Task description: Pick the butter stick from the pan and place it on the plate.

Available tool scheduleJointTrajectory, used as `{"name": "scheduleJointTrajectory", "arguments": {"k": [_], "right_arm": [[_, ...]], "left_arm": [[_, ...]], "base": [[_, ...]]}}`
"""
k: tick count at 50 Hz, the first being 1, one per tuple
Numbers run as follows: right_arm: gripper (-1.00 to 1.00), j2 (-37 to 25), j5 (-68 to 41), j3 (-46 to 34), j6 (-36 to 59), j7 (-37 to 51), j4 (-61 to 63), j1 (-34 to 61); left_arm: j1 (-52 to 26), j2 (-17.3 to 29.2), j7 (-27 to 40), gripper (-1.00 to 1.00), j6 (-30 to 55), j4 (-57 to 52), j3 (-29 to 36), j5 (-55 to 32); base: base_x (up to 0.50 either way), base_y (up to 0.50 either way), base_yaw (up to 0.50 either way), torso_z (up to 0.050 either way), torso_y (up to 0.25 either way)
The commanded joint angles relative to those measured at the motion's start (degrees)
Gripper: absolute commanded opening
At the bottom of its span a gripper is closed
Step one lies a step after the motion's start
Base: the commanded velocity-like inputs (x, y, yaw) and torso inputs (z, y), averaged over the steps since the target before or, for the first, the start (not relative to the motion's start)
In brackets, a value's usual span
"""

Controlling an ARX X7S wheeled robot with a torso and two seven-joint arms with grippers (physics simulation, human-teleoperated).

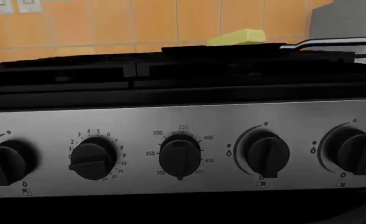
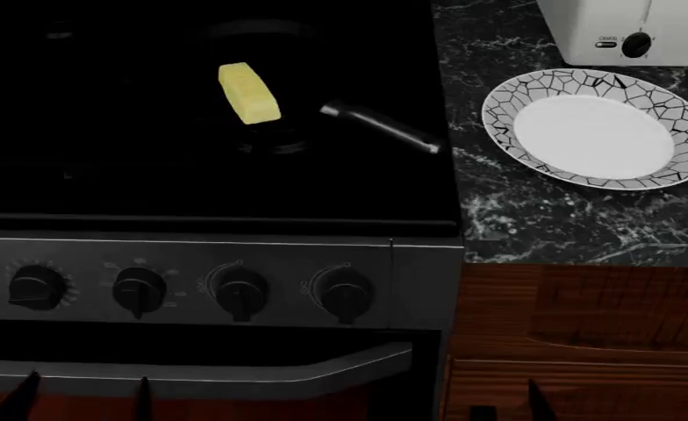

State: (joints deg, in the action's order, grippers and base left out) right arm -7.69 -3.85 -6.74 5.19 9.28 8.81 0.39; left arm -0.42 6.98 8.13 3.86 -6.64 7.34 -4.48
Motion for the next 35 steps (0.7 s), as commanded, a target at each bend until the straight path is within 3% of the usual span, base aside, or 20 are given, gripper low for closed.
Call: {"name": "scheduleJointTrajectory", "arguments": {"k": [1,10,13,19,25,29,32,34,35], "right_arm": [[1.0,-3.49,3.49,-0.66,11.0,2.05,16.54,1.71],[1.0,-5.98,2.66,-0.05,27.61,0.52,34.35,8.18],[1.0,-6.45,1.76,-0.09,35.27,-0.5,39.99,12.74],[1.0,-7.59,1.74,-1.67,47.16,-1.79,46.69,22.0],[1.0,-6.77,-2.13,0.26,62.61,-3.71,51.13,36.04],[1.0,-7.92,-15.76,5.6,73.4,1.89,51.15,47.51],[1.0,-6.67,-18.32,7.83,83.34,1.37,49.78,57.02],[1.0,-7.4,-26.36,10.56,84.78,5.98,45.24,60.77],[1.0,-8.47,-34.96,13.0,84.78,13.39,40.59,63.61]], "left_arm": [[-1.34,2.22,1.9,1.0,11.19,-14.63,0.45,1.01],[-8.0,5.4,2.98,1.0,29.8,-33.81,0.91,3.61],[-12.1,5.0,1.62,1.0,37.04,-39.62,-0.87,0.69],[-15.58,4.78,0.9,1.0,40.31,-41.43,-2.74,-1.57],[-27.05,5.61,-0.02,1.0,56.91,-49.41,-5.0,-4.8],[-35.61,5.64,-0.97,1.0,67.81,-51.45,-5.82,-6.84],[-48.94,3.33,-2.43,1.0,84.56,-52.89,-10.43,-9.69],[-50.21,3.99,-2.02,1.0,84.48,-51.74,-9.93,-9.69],[-52.18,4.17,-1.26,1.0,85.22,-49.32,-9.39,-9.29]], "base": [[0.0,0.0,0.0,0.0,0.0],[0.0,0.0,0.0,0.0,0.0],[0.0,0.0,0.0,0.0,0.0],[0.0,0.0,0.0,0.0,0.0],[0.0,0.0,0.0,0.0,0.0],[0.0,0.0,0.0,0.0,0.0],[0.0,0.0,0.0,0.0,0.0],[0.0,0.0,0.0,0.0,0.0],[0.0,0.0,0.0,0.0,0.0]]}}
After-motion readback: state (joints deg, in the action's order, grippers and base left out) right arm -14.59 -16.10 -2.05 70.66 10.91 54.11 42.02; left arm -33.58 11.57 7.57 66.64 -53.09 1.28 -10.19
